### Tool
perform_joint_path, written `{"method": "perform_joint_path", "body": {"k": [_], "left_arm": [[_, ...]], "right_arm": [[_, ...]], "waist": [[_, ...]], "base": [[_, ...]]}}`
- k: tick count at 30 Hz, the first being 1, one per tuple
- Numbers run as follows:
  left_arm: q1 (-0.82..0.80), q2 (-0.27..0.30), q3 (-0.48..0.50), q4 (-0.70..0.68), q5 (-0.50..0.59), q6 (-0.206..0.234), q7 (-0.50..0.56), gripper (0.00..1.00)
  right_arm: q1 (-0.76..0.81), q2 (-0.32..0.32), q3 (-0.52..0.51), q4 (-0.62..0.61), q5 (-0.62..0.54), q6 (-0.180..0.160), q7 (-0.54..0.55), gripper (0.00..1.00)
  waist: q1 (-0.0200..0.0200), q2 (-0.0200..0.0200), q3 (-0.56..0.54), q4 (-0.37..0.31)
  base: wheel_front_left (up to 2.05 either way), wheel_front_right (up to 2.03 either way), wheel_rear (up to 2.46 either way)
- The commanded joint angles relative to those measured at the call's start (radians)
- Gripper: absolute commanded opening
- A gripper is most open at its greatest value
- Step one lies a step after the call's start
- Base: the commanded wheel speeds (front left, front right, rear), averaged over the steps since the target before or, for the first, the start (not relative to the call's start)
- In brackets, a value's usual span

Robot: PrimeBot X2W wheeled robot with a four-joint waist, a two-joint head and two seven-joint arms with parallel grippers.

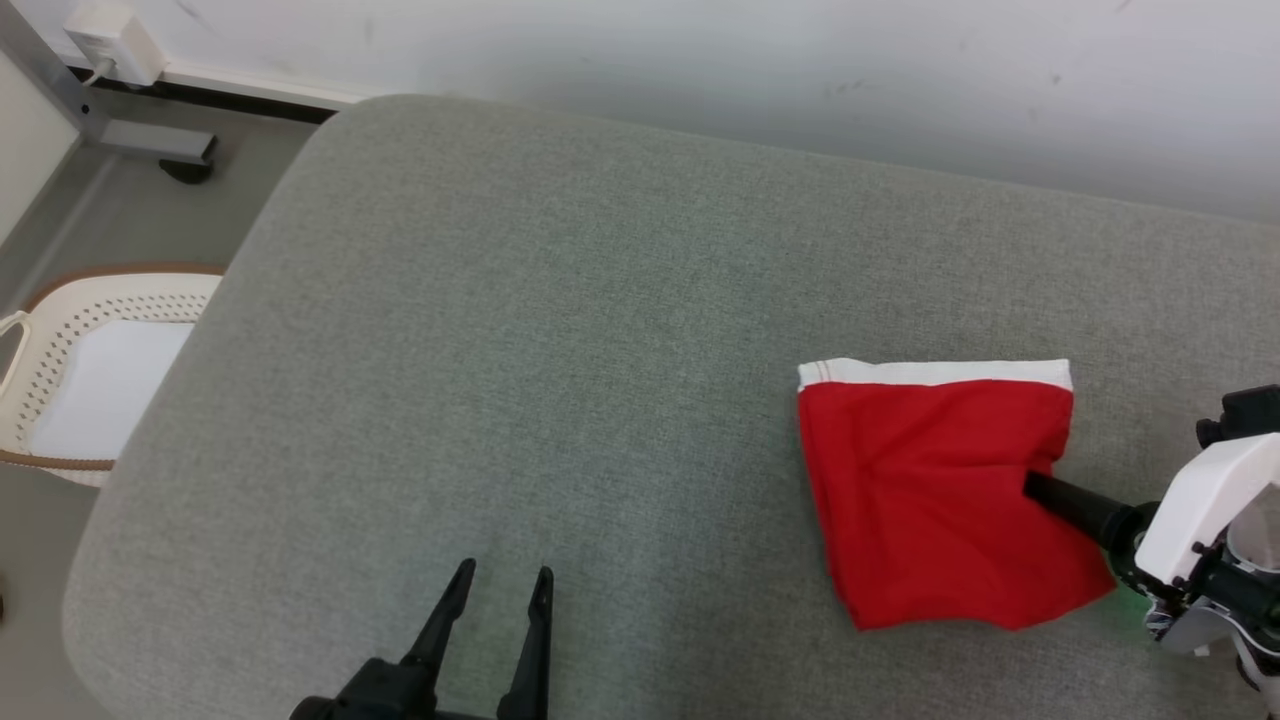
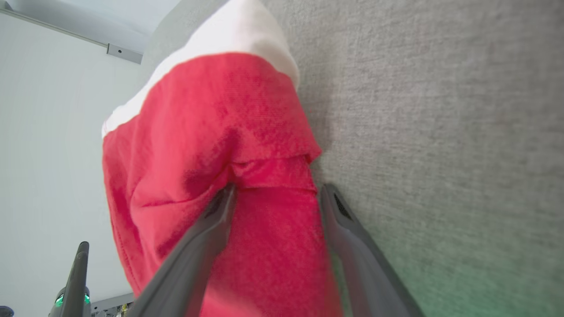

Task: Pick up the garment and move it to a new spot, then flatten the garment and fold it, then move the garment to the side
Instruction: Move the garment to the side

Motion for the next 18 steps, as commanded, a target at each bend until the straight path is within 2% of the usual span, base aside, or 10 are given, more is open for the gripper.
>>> {"method": "perform_joint_path", "body": {"k": [1,6,7,8,9,10,18], "left_arm": [[-0.009,0.003,0.002,0.001,0.005,0.0,0.0,1.0],[-0.016,0.003,-0.012,0.001,-0.008,0.007,0.0,1.0],[-0.016,0.004,-0.013,0.001,-0.01,0.009,0.0,1.0],[-0.017,0.003,-0.015,0.001,-0.012,0.01,0.0,1.0],[-0.018,0.003,-0.016,0.001,-0.015,0.012,0.0,1.0],[-0.018,0.003,-0.018,0.001,-0.016,0.012,0.0,1.0],[-0.019,0.003,-0.02,0.004,-0.026,0.02,0.0,1.0]], "right_arm": [[0.003,0.013,0.012,0.004,0.004,-0.002,0.012,1.0],[0.001,0.039,0.03,-0.008,0.01,-0.002,0.019,1.0],[0.0,0.041,0.032,-0.014,0.012,-0.002,0.018,0.58],[-0.001,0.043,0.032,-0.023,0.015,-0.002,0.013,0.33],[-0.001,0.045,0.027,-0.03,0.022,-0.002,0.006,0.04],[0.002,0.046,0.028,-0.034,0.029,-0.002,0.011,0.0],[0.02,0.033,0.023,-0.069,0.05,-0.002,-0.005,0.0]], "waist": [[-0.0001,0.0,0.002,0.001],[-0.0001,0.0,0.003,0.005],[-0.0001,0.0,0.003,0.005],[-0.0001,0.0,0.003,0.005],[-0.0001,0.0,0.004,0.004],[-0.0001,0.0,0.004,0.004],[-0.0001,0.0,0.001,-0.004]], "base": [[0.0,0.0,0.0],[0.0,0.0,0.0],[0.0,0.0,0.0],[0.0,0.0,0.0],[0.0,0.0,0.0],[0.0,0.0,0.0],[0.0,0.0,0.0]]}}
